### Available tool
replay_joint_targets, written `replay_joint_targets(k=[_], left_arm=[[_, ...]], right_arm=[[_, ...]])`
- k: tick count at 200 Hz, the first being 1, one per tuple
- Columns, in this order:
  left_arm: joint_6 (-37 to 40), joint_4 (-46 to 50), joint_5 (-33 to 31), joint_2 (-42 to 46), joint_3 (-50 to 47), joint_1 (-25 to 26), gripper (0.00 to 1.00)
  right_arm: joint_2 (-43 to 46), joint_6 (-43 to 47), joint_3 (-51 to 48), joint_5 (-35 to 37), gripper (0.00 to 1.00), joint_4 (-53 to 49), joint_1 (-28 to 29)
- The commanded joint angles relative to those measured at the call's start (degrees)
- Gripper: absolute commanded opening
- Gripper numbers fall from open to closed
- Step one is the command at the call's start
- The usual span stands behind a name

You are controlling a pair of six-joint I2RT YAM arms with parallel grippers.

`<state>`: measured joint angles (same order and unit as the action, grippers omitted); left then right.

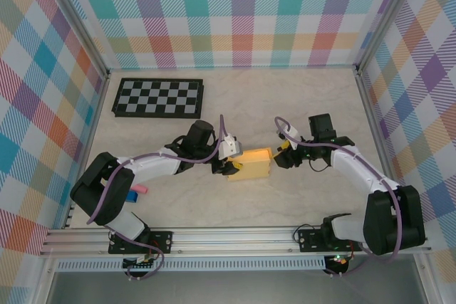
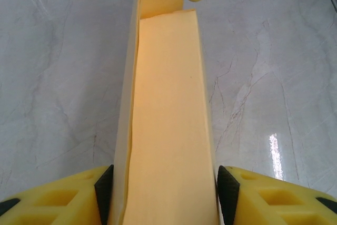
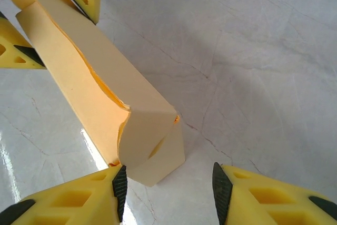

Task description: Fold the paper box

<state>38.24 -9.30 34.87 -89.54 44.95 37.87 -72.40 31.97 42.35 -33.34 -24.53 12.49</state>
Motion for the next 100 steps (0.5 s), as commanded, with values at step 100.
replay_joint_targets(k=[100], left_arm=[[1.05,2.09,0.89,-0.2,1.64,0.63,0.52]], right_arm=[[-1.89,0.84,2.47,-8.45,0.45,-0.96,0.42]])
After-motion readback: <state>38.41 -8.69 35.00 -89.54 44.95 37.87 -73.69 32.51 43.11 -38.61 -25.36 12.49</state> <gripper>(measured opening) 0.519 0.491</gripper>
